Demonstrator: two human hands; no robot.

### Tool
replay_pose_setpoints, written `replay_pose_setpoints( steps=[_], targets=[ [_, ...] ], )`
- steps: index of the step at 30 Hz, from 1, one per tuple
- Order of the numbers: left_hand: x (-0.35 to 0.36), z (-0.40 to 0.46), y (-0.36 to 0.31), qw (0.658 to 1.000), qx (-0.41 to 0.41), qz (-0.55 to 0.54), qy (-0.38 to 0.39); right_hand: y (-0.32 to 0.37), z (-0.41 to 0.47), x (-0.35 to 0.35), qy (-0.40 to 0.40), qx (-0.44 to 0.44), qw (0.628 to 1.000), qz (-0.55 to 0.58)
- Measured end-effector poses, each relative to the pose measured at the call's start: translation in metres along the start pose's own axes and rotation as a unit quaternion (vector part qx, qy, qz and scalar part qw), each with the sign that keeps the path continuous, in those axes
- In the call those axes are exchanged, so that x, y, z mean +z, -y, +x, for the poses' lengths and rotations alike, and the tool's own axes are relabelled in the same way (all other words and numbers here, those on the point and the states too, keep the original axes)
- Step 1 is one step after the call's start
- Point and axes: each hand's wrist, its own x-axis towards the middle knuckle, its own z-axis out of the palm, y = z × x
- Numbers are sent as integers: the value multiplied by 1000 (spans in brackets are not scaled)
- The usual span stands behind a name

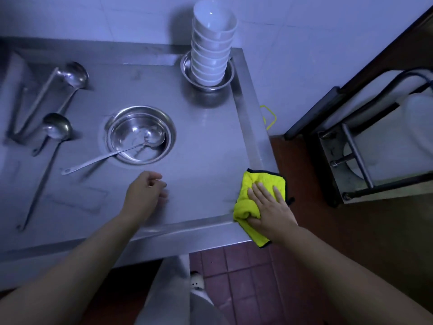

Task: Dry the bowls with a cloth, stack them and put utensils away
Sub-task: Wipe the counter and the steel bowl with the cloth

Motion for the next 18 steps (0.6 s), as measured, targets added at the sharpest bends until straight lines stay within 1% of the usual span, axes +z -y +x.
replay_pose_setpoints(
  steps=[3,7,8,10,12,14,16,17,18],
  targets=[
    [-21,-14,18,999,4,32,-20,21,-5,1,38,48,997,42],
    [-38,-15,29,997,8,66,-45,53,36,-2,24,100,994,48],
    [-43,-12,30,995,15,90,-50,60,50,-4,19,106,993,57],
    [-56,-7,28,981,44,178,-61,68,80,-14,11,115,990,82],
    [-71,5,22,952,87,277,-99,71,114,-28,-2,120,988,98],
    [-89,27,17,907,158,356,-158,72,149,-43,-12,129,986,101],
    [-108,56,14,842,254,437,-192,73,183,-57,-23,140,985,95],
    [-116,69,14,807,288,476,-199,76,199,-64,-26,146,985,93],
    [-125,81,15,780,307,507,-199,80,213,-71,-31,153,983,93]
  ],
)
